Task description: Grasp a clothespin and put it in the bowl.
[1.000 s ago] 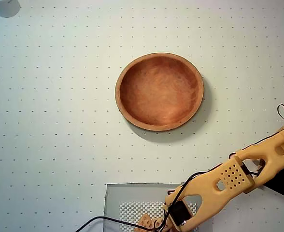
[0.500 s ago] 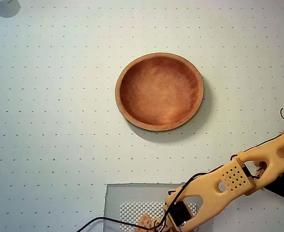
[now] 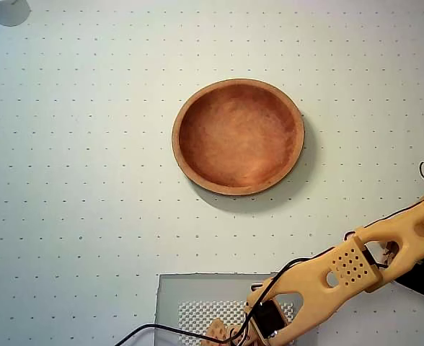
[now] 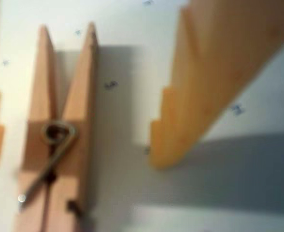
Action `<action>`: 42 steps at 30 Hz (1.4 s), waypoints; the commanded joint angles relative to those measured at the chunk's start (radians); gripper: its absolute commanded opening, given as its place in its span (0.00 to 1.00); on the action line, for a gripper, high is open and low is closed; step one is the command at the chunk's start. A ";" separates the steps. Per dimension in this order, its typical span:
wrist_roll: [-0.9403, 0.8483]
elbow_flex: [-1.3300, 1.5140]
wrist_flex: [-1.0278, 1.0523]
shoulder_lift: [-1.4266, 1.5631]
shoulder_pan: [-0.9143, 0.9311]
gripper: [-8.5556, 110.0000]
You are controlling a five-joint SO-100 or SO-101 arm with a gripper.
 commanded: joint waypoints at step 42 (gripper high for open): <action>-0.006 -0.021 0.020 0.012 0.040 0.05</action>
